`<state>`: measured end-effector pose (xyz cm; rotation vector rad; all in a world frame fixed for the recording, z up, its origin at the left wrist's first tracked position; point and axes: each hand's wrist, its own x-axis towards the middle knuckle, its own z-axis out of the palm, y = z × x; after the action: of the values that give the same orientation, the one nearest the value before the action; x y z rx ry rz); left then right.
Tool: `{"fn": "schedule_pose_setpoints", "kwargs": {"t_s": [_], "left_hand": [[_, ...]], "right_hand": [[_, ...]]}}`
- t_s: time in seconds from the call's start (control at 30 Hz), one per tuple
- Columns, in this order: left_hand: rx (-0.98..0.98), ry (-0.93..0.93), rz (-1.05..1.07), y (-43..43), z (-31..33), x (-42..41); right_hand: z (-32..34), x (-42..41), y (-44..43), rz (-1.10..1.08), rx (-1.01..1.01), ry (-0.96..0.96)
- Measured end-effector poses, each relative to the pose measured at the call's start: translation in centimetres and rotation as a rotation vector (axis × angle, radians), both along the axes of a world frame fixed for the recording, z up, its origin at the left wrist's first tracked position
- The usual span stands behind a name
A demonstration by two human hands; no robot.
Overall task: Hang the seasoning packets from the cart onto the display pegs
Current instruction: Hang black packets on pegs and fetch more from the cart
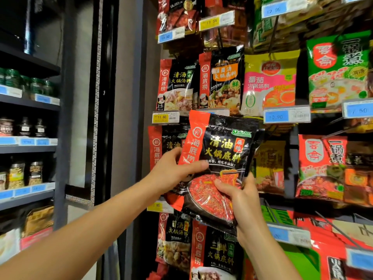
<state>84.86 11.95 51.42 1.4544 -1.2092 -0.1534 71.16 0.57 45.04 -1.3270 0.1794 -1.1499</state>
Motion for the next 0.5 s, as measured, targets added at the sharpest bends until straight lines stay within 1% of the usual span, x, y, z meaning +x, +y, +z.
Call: {"fn": "schedule_pose_setpoints", "kwargs": {"t_s": [0.13, 0.2, 0.3, 0.37, 0.43, 0.5], "left_hand": [[-0.002, 0.092, 0.004, 0.7, -0.8, 0.3], [-0.024, 0.153, 0.003, 1.1, -1.2, 0.6], [-0.059, 0.251, 0.007, 1.3, -1.8, 1.1], [-0.095, 0.382, 0.002, 1.1, -2.3, 2.0], [-0.122, 0.573, -0.017, 0.7, -3.0, 2.9], [-0.105, 0.735, -0.055, 0.5, -4.1, 4.1]], "right_hand": [[-0.8, 0.8, 0.1, 0.043, 0.01, 0.018], [-0.9, 0.8, 0.7, 0.05, 0.049, 0.019], [-1.3, 1.1, 1.2, 0.004, 0.072, 0.058], [-1.4, 0.7, 1.2, 0.014, 0.079, 0.072], [-1.7, 0.5, 0.2, 0.035, 0.083, 0.103], [-1.7, -0.1, -0.5, -0.041, 0.086, 0.139]]}}
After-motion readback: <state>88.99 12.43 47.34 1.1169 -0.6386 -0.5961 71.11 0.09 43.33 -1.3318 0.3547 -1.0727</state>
